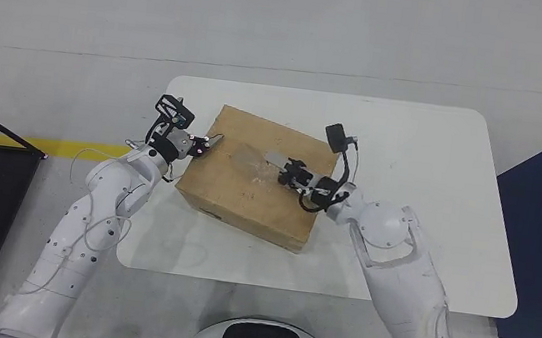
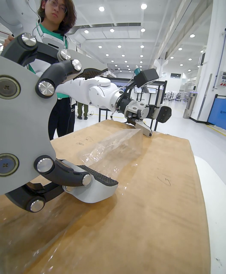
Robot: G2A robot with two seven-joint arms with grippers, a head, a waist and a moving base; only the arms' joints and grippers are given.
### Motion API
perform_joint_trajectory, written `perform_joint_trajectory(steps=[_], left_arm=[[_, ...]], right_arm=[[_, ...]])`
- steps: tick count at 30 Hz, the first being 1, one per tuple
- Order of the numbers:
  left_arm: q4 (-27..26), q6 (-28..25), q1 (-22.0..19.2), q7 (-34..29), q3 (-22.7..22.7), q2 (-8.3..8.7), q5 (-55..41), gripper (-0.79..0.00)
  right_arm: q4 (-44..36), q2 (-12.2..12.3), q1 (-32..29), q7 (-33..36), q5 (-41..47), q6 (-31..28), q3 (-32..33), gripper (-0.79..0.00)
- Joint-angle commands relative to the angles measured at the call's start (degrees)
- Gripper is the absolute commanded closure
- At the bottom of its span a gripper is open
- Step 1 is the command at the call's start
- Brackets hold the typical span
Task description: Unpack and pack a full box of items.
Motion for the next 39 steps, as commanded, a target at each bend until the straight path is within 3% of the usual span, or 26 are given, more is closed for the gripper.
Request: perform_joint_trajectory(steps=[1, 8, 21, 30, 39], left_arm=[[0.00, 0.00, 0.00, 0.00, 0.00, 0.00, 0.00, -0.785], [-1.25, 0.42, 0.67, 0.84, -0.27, 0.05, 1.20, -0.785], [-5.86, 0.73, 2.75, 1.15, -1.99, 0.23, 3.33, -0.785], [-2.01, 2.92, 3.04, 0.16, -5.47, 0.49, 3.93, -0.785], [4.13, 2.68, 1.47, -0.66, -3.41, 0.01, 5.13, -0.785]], right_arm=[[0.83, -0.13, 1.38, -0.05, -0.24, 0.38, -1.53, -0.785], [2.37, -0.28, 3.81, -0.74, 0.20, 0.58, -4.00, -0.785], [2.85, 0.36, 2.81, -1.85, 3.19, -2.13, -3.01, -0.785], [5.54, -0.32, 7.59, -3.51, 1.49, 1.21, -8.14, -0.785], [8.00, -1.23, 11.87, -4.51, 2.39, 3.21, -12.50, -0.785]])
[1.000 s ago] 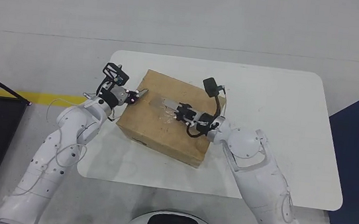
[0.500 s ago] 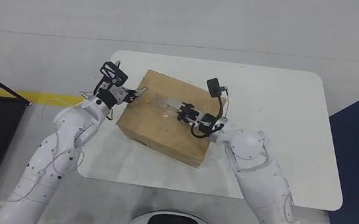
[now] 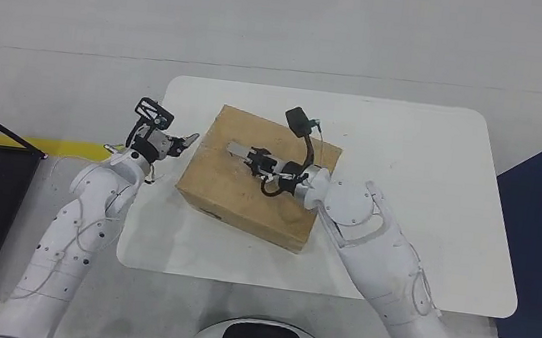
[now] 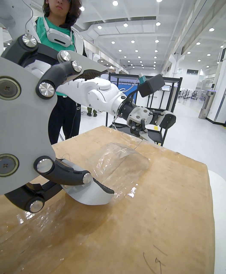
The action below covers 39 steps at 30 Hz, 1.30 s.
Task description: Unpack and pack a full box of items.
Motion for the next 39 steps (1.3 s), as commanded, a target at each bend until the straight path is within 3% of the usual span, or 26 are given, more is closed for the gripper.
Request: perform_joint_trajectory(steps=[1, 12, 26, 35, 39], left_arm=[[0.63, -0.52, -0.55, 0.15, 1.18, -0.20, 0.32, -0.785], [-0.13, -3.06, -1.54, 1.61, 3.88, -0.65, 1.93, -0.785], [0.50, -5.82, -2.03, 2.68, 1.72, -0.37, 1.37, -0.785], [1.67, -6.17, -2.04, 4.16, 0.11, -0.24, 0.16, -0.785], [1.19, -5.48, -1.16, 4.72, -0.90, -0.18, -0.74, -0.785]], right_arm=[[0.71, -0.28, 1.09, -0.28, 0.45, 0.31, -1.11, -0.785], [4.94, -2.03, 5.26, -6.87, 1.71, 0.20, -6.10, -0.785], [8.86, -4.07, 8.56, -11.63, 3.10, 0.13, -10.39, -0.785], [8.69, -5.54, 8.07, -18.10, 4.29, -14.16, -13.40, -0.785], [10.74, -6.16, 9.74, -17.68, 5.19, -14.12, -13.92, -0.785]])
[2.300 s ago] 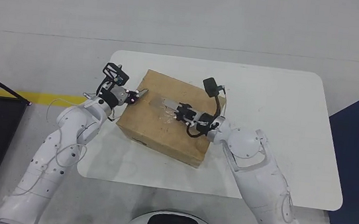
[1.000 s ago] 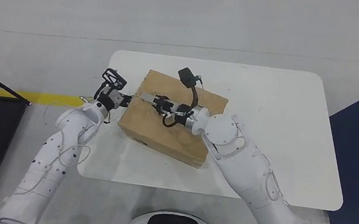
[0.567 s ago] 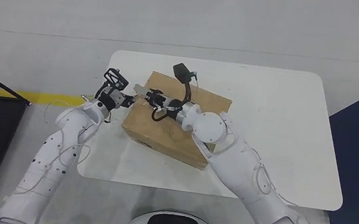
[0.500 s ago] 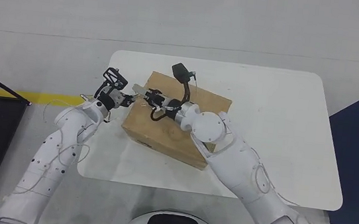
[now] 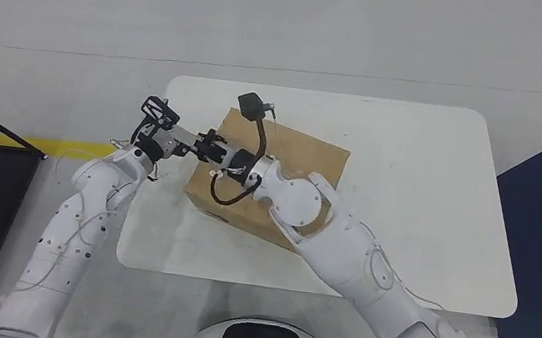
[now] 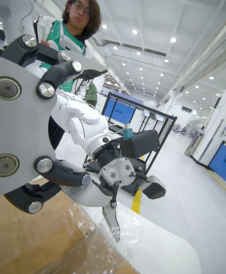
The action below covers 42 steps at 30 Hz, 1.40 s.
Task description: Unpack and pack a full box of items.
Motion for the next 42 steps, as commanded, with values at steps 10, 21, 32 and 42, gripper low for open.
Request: perform_joint_trajectory(steps=[10, 21, 32, 42], left_arm=[[-3.26, 2.43, 3.54, -0.05, -5.02, 0.25, -5.98, -0.785], [0.39, -7.56, 3.12, -8.69, -11.60, 0.21, -35.04, -0.785], [0.85, -9.12, 1.40, -16.39, -11.04, 0.36, -39.96, -0.785], [5.71, -7.49, -0.85, -40.41, -10.11, -0.23, -85.97, -0.339]], right_arm=[[-0.27, 0.38, -2.26, -1.08, 4.40, -4.08, 5.46, -0.785], [-11.84, 3.50, -13.90, 1.87, 3.21, -7.17, 15.75, -0.785], [-18.23, 5.34, -20.07, -3.33, -12.48, -0.65, 21.70, -0.785], [-22.22, 5.63, -23.24, -6.40, -20.24, 4.70, 20.71, -0.785]])
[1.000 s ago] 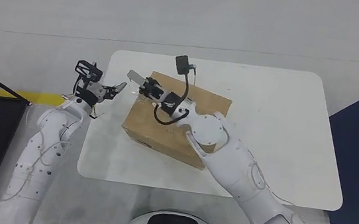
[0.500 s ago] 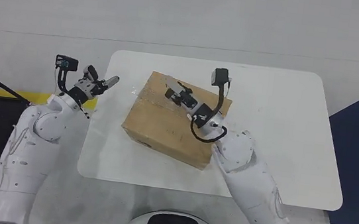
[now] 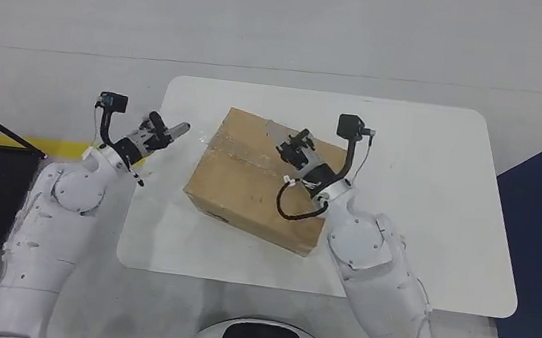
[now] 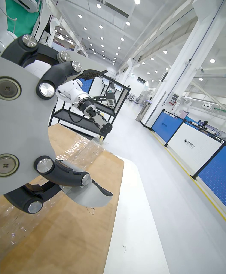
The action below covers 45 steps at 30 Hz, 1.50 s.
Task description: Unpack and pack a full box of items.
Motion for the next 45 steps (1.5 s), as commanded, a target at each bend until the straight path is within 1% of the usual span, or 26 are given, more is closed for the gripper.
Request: perform_joint_trajectory(steps=[1, 2, 3, 5, 6, 7, 9, 12, 15, 16, 17, 21, 22, 25, 26, 27, 28, 33, 38, 43, 45], left_arm=[[3.50, 4.86, -2.16, -14.74, -1.20, 0.10, -29.94, -0.348], [5.39, 7.47, -3.03, -19.65, -1.54, 0.22, -34.91, -0.360], [6.59, 9.21, -3.79, -22.65, -1.70, 0.30, -37.77, -0.369], [10.96, 13.02, -6.23, -28.92, -1.61, 0.44, -42.70, -0.388], [12.71, 15.20, -7.43, -31.53, -0.90, 0.45, -43.68, -0.391], [14.14, 16.15, -8.55, -32.92, -0.17, 0.48, -42.99, -0.394], [15.83, 16.91, -10.07, -34.40, 1.54, 0.47, -40.68, -0.400], [18.23, 17.46, -12.27, -34.68, 4.67, 0.18, -37.50, -0.388], [19.37, 17.11, -13.93, -34.53, 7.31, -0.18, -35.45, -0.394], [19.55, 16.79, -14.37, -34.33, 7.87, -0.26, -35.01, -0.397], [19.83, 16.54, -14.68, -34.17, 8.25, -0.34, -35.02, -0.428], [20.12, 14.50, -15.48, -34.94, 8.98, -0.43, -35.72, -0.449], [20.21, 14.00, -15.63, -34.96, 9.13, -0.41, -35.66, -0.425], [19.94, 12.97, -15.76, -33.67, 9.32, -0.35, -34.79, -0.302], [19.42, 12.45, -15.63, -33.36, 9.44, -0.33, -34.44, -0.222], [18.99, 12.02, -15.46, -32.88, 9.43, -0.27, -34.04, -0.105], [18.50, 11.46, -15.25, -32.26, 9.42, -0.19, -33.26, -0.009], [15.60, 8.99, -14.01, -29.72, 8.78, 0.23, -31.22, 0.000], [10.15, 6.86, -11.24, -29.23, 7.05, 0.89, -30.88, 0.000], [5.88, 7.37, -8.46, -29.73, 5.28, 1.65, -29.96, 0.000], [4.98, 8.81, -7.50, -30.02, 4.85, 1.91, -29.60, 0.000]], right_arm=[[-0.16, 0.13, -0.61, 0.06, 0.12, -0.40, 0.57, -0.785], [-0.39, 0.20, -0.94, -0.07, 0.28, -0.65, 0.95, -0.785], [-0.53, 0.25, -1.22, -0.16, 0.45, -0.81, 1.23, -0.785], [-1.17, 0.44, -2.18, -0.31, 1.03, -1.70, 2.25, -0.785], [-1.45, 0.52, -2.60, -0.36, 1.30, -2.12, 2.74, -0.785], [-1.73, 0.61, -3.02, -0.44, 1.57, -2.45, 3.22, -0.785], [-2.23, 0.74, -3.65, -0.49, 1.85, -2.91, 3.98, -0.785], [-2.95, 0.94, -4.60, -0.54, 2.34, -3.52, 5.00, -0.785], [-3.41, 1.10, -5.19, -0.26, 2.68, -3.97, 5.64, -0.785], [-3.49, 1.15, -5.33, -0.19, 2.73, -4.07, 5.80, -0.785], [-3.57, 1.19, -5.44, -0.10, 2.77, -4.15, 5.92, -0.785], [-3.72, 1.33, -5.73, -0.08, 3.02, -4.48, 6.38, -0.785], [-3.68, 1.36, -5.79, -0.08, 3.20, -4.53, 6.50, -0.785], [-3.67, 1.44, -5.84, 0.02, 3.46, -4.58, 6.76, -0.785], [-3.73, 1.46, -5.93, 0.08, 3.75, -4.61, 6.86, -0.785], [-3.81, 1.50, -6.03, 0.21, 4.07, -4.77, 7.00, -0.785], [-3.87, 1.54, -6.15, 0.44, 4.53, -5.05, 7.16, -0.785], [-3.47, 1.69, -6.53, 1.26, 5.70, -5.71, 7.36, -0.785], [-2.64, 1.78, -6.51, 1.28, 6.42, -6.03, 7.37, -0.785], [-2.22, 1.94, -6.72, 1.56, 7.23, -6.73, 7.72, -0.785], [-2.12, 1.99, -6.81, 1.61, 7.59, -6.94, 7.83, -0.785]])
